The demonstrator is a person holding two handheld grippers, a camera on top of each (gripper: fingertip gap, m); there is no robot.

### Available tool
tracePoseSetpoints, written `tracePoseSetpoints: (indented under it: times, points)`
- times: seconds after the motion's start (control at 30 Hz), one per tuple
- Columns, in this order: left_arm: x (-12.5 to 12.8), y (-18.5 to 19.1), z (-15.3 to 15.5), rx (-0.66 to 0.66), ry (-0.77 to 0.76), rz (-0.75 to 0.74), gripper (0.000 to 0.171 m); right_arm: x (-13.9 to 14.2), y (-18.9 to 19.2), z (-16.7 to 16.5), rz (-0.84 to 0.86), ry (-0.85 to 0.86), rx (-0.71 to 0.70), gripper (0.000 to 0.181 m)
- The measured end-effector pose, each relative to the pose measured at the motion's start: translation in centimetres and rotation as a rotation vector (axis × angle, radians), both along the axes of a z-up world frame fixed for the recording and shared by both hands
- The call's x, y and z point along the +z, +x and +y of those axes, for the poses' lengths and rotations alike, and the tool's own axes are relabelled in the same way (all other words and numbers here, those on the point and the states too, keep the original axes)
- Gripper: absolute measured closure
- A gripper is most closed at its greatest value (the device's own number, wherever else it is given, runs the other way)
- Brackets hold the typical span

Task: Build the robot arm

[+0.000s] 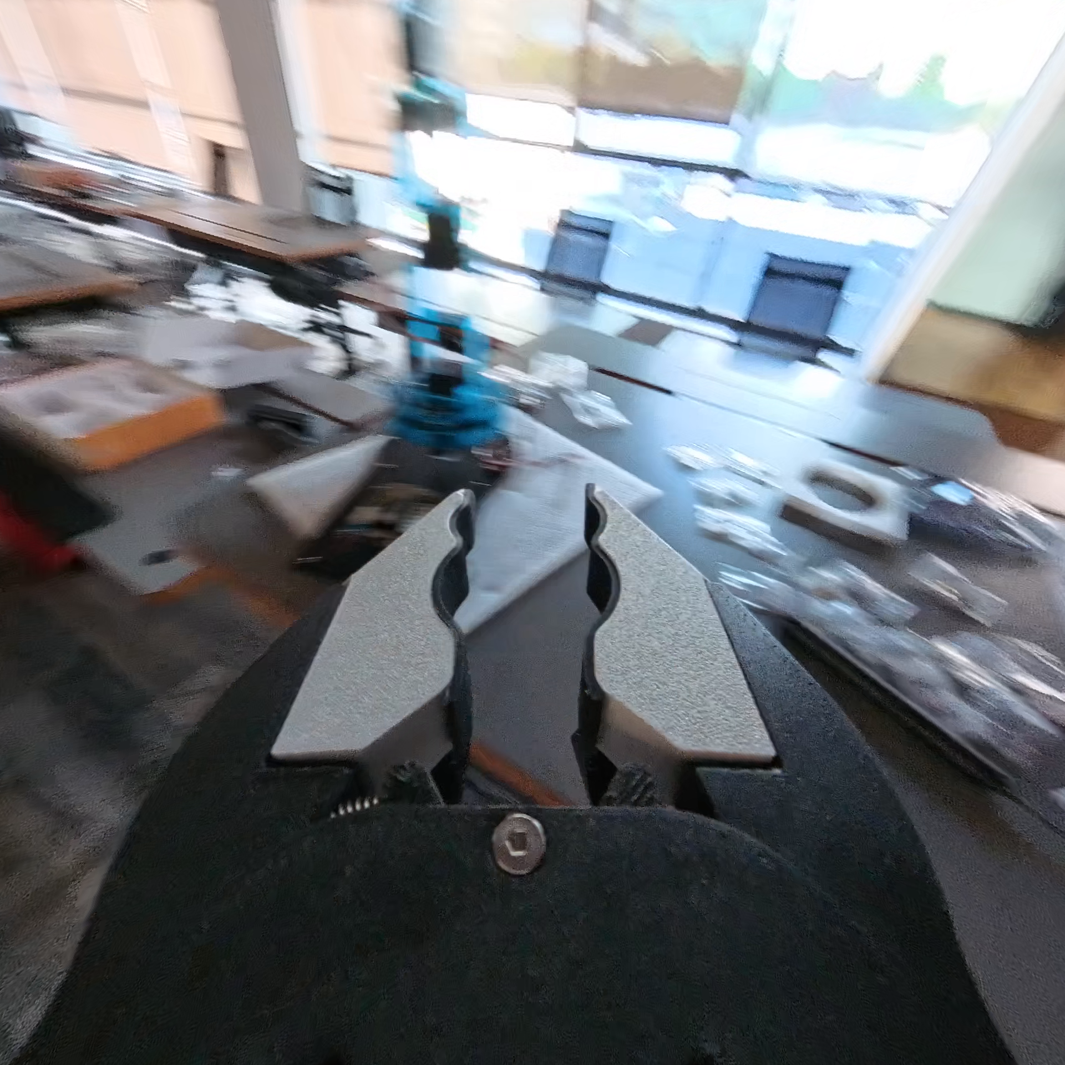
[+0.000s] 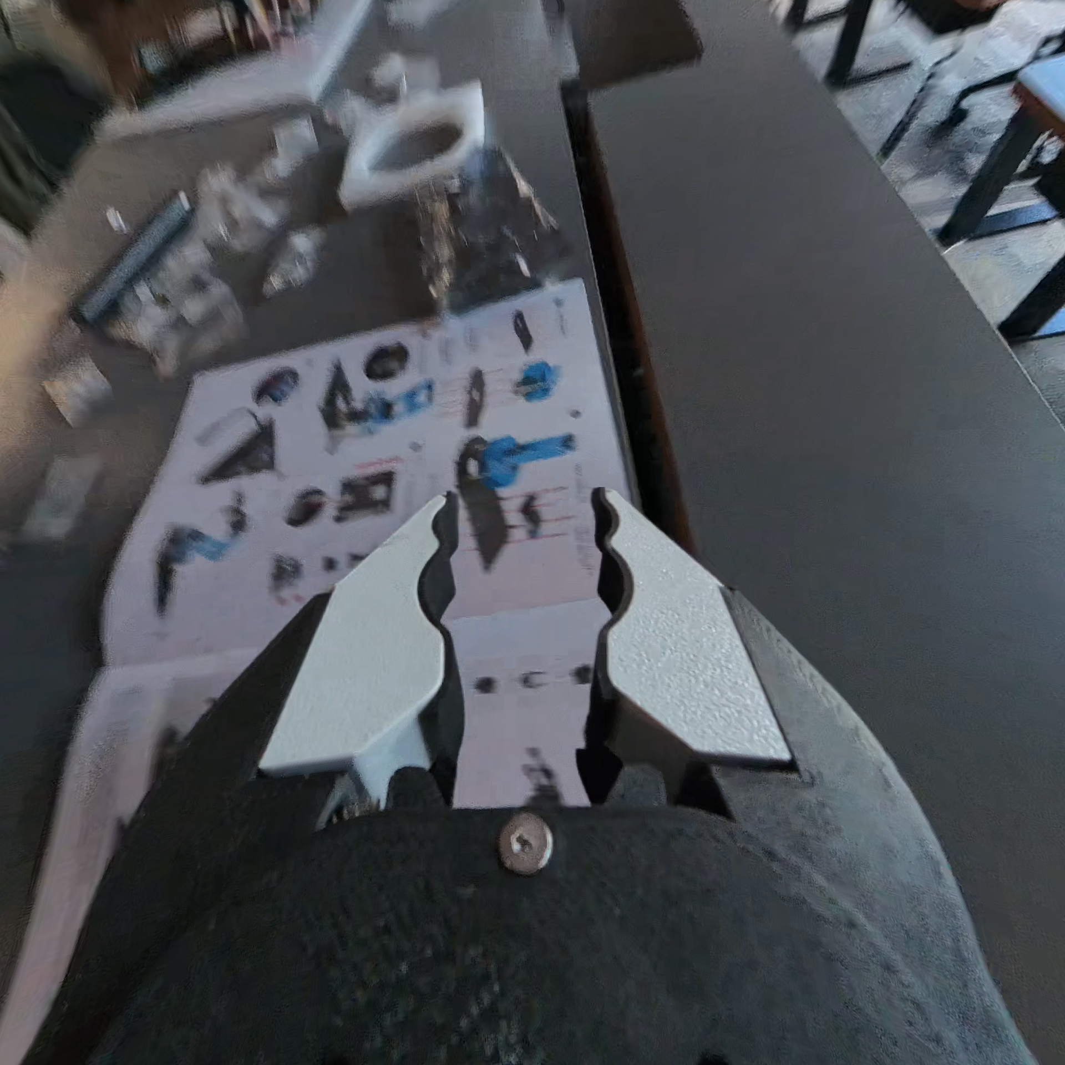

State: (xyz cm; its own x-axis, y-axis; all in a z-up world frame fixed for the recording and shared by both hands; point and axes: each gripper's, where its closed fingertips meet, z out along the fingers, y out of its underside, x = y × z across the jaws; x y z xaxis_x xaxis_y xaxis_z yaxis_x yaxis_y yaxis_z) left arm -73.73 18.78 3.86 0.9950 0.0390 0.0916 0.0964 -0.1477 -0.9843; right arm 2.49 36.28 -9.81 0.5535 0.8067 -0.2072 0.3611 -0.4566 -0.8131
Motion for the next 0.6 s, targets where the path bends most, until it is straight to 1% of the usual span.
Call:
tracePoseSetpoints:
  times: [0.03,0.07,0.1,0.13,0.17,0.23,0.27,0.3,0.33,0.37,0.4,0.43,0.5,0.53,0.6]
  points:
    - [-0.6,4.4,1.4,-0.099,-0.052,0.000,0.140,-1.1,0.4,1.0,-0.038,-0.054,0.042,0.129]
    - [-1.5,8.9,2.7,-0.201,-0.116,-0.003,0.142,-2.0,0.6,1.7,-0.051,-0.128,0.073,0.128]
    - [-2.2,13.6,3.7,-0.317,-0.174,0.006,0.143,-2.7,0.6,2.0,-0.039,-0.201,0.115,0.125]
    - [-2.7,18.3,4.5,-0.438,-0.216,0.021,0.147,-3.4,0.9,2.6,-0.036,-0.260,0.129,0.125]
    - [-2.8,22.8,5.1,-0.551,-0.230,0.026,0.149,-3.9,1.1,3.2,-0.025,-0.293,0.136,0.125]
    - [-2.4,32.0,5.6,-0.801,-0.214,-0.019,0.152,-4.1,0.6,2.8,0.072,-0.408,0.218,0.135]
    - [-2.1,36.1,5.6,-0.922,-0.205,-0.052,0.152,-4.5,0.4,2.7,0.091,-0.469,0.237,0.135]
    - [-1.9,39.8,5.5,-1.034,-0.200,-0.081,0.154,-5.2,0.3,2.6,0.091,-0.514,0.259,0.135]
    - [-2.0,43.1,5.5,-1.130,-0.204,-0.103,0.155,-5.7,0.2,2.6,0.084,-0.546,0.284,0.142]
    - [-2.2,46.0,5.5,-1.209,-0.211,-0.113,0.155,-5.4,0.1,3.0,0.114,-0.550,0.295,0.149]
    - [-2.5,48.4,5.6,-1.273,-0.219,-0.113,0.155,-4.8,-0.3,3.1,0.172,-0.554,0.317,0.164]
    - [-2.9,50.6,5.9,-1.323,-0.224,-0.104,0.156,-4.6,-0.4,3.1,0.197,-0.565,0.333,0.174]
    - [-4.0,54.1,6.6,-1.379,-0.239,-0.080,0.154,-4.8,-0.5,1.9,0.185,-0.637,0.386,0.174]
    - [-4.5,55.6,7.1,-1.392,-0.245,-0.085,0.154,-4.9,-0.5,1.3,0.171,-0.677,0.410,0.180]
    - [-5.1,58.1,7.8,-1.430,-0.257,-0.143,0.153,-4.9,-0.6,0.1,0.163,-0.730,0.449,0.181]
